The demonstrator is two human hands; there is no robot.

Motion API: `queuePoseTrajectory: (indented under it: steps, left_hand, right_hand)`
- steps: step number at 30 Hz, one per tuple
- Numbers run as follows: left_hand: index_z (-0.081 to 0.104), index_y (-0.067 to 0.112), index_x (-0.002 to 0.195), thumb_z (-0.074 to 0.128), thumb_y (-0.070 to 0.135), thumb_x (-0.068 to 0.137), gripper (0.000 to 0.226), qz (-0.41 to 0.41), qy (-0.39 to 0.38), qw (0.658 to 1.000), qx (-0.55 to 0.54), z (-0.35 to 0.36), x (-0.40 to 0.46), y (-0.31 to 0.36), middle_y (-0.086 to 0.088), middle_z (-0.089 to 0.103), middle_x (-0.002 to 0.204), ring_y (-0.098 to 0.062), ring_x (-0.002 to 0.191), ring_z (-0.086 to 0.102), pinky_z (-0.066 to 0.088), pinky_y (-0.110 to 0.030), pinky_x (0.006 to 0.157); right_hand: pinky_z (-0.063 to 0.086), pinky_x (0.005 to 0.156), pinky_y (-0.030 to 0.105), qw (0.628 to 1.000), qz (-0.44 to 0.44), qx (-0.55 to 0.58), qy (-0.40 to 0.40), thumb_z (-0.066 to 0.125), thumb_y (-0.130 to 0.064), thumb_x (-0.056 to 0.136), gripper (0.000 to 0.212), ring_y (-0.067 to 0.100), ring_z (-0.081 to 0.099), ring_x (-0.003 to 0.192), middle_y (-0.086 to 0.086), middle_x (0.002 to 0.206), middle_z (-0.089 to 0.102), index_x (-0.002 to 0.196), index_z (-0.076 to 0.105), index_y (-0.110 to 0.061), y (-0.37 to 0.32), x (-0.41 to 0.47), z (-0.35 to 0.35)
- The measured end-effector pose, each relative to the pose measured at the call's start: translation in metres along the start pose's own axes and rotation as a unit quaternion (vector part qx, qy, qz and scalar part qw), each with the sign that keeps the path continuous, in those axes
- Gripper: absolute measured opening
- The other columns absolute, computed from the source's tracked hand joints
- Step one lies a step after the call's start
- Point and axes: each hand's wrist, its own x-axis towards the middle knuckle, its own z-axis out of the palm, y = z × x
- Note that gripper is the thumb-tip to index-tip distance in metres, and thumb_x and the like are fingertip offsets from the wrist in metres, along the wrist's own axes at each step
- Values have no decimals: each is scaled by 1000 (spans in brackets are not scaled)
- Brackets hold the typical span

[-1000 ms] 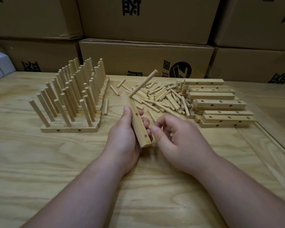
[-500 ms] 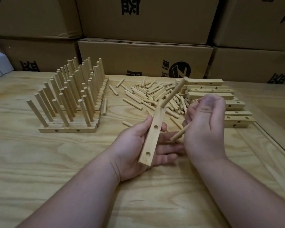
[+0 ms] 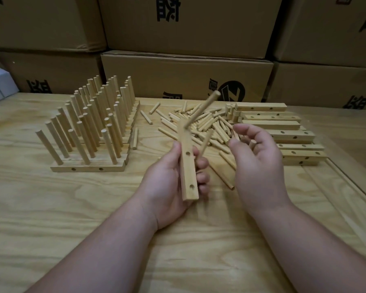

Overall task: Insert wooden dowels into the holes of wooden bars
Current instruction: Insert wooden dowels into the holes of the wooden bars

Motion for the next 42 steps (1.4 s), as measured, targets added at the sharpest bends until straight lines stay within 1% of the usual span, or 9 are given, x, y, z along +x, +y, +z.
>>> queuePoseTrajectory:
  steps: [4, 6, 9, 12, 15, 21, 27, 33, 42]
  left_hand:
    - [60, 18, 97, 37, 55, 104, 44, 81, 87, 993, -24, -1, 4, 3, -3, 52, 73, -16, 54, 46, 41, -28, 49]
    - [63, 17, 97, 38, 55, 104, 46, 97, 105, 989, -22, -1, 5, 2, -3, 52, 72, -16, 53, 47, 41, -29, 47]
    - [67, 18, 96, 39, 56, 103, 48, 112, 133, 985, 7, -1, 7, -1, -2, 52, 73, -15, 53, 48, 42, -29, 44]
    - [69, 18, 96, 41, 57, 102, 49, 121, 151, 981, 30, -2, 7, -3, -3, 51, 75, -14, 53, 47, 42, -29, 43]
    - [69, 15, 101, 43, 56, 102, 48, 124, 154, 979, 43, -1, 6, -3, -3, 51, 76, -14, 53, 46, 40, -28, 44]
    - [67, 12, 103, 45, 53, 103, 47, 127, 158, 977, 70, 0, 6, -5, -4, 55, 75, -15, 53, 46, 39, -28, 44]
    - [71, 16, 96, 42, 53, 103, 48, 131, 158, 976, 73, 0, 7, -6, -2, 55, 71, -13, 53, 45, 39, -28, 46]
    - [69, 18, 97, 42, 53, 104, 45, 136, 156, 974, 97, 1, 7, -6, -1, 53, 75, -13, 54, 43, 39, -27, 49]
    - [64, 19, 95, 36, 50, 106, 42, 178, 157, 958, 158, 1, 7, -12, -3, 49, 80, -12, 57, 43, 40, -28, 49]
  right_hand:
    - [51, 97, 35, 998, 25, -37, 39, 50, -21, 103, 25, 4, 61, 102, -10, 111, 66, 101, 72, -33, 1, 5, -1]
    - [47, 103, 27, 997, 0, -68, 45, 50, -27, 103, 23, 0, 58, 110, -9, 119, 63, 103, 72, -36, 0, 5, -1]
    - [45, 84, 7, 994, -34, -96, 43, 52, -43, 100, 21, -5, 57, 99, -8, 109, 59, 105, 73, -38, -4, 4, -2]
    - [45, 56, 11, 999, -31, -42, 12, 52, -66, 87, 39, -3, 55, 63, -5, 71, 59, 101, 74, -37, -9, -1, -1]
    - [39, 46, 18, 999, -30, 1, -16, 56, -70, 82, 43, 7, 45, 53, 11, 61, 50, 94, 75, -33, -10, -5, 1]
    - [49, 58, 19, 997, -5, 24, -76, 60, -58, 83, 40, 7, 57, 59, -1, 70, 69, 89, 77, -22, -6, -4, 2]
    - [50, 60, 21, 993, 17, -6, -118, 58, -50, 87, 34, 8, 60, 60, -2, 69, 69, 87, 75, -21, -2, -3, 3]
    - [59, 73, 31, 984, 28, -59, -163, 75, -27, 88, 7, 8, 69, 77, -8, 85, 75, 94, 75, -31, 2, 0, -3]
    - [59, 75, 39, 979, 16, -77, -187, 73, -28, 90, 5, 9, 71, 76, -6, 79, 75, 92, 76, -31, 3, 5, -7]
